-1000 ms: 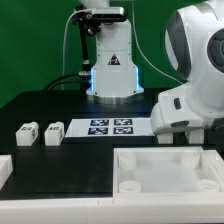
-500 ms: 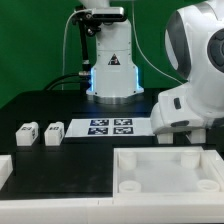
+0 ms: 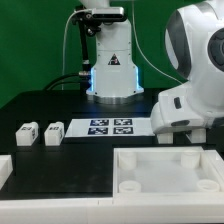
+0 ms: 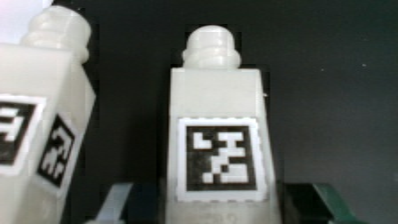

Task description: Assemble one leg

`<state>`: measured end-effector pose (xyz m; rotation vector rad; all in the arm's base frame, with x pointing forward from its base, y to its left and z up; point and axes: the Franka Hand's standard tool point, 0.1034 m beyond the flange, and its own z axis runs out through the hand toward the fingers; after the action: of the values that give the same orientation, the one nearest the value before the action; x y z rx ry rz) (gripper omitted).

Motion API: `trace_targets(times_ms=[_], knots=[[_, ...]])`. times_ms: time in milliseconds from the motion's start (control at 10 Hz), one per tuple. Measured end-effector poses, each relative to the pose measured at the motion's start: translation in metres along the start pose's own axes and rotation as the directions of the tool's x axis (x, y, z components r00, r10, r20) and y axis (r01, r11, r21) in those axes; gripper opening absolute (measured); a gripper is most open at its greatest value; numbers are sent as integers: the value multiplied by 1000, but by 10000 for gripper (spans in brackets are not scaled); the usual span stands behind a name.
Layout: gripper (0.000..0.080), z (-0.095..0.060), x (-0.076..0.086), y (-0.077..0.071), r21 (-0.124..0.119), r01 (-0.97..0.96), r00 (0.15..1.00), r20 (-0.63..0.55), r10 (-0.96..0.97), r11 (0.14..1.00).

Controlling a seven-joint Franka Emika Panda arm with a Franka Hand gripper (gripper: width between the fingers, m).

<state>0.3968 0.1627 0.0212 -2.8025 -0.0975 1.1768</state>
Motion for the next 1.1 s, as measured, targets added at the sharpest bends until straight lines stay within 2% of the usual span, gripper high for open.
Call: trace_targets(times_ms=[100,200,300,400,600,700,800,900,1100], knots=[[293,-20,-5,2,-5,45,999,-20,-45,999],[294,-48,-10,7,-4,104,994,-36,-104,995],[294,-78,-6,16,-2,150,983,-102,-150,989],[294,-112,-4,26,-12,184,961,-208,-183,983],[294,-164,-1,39,-37,200,906,-374,-199,979],[294,-176,-10,37,-38,150,887,-437,-152,988],[294,-169,-18,32,-41,127,880,-457,-131,991],[294,-174,-8,34,-60,132,808,-572,-142,989],[294,-174,-6,40,-88,115,698,-701,-143,989]])
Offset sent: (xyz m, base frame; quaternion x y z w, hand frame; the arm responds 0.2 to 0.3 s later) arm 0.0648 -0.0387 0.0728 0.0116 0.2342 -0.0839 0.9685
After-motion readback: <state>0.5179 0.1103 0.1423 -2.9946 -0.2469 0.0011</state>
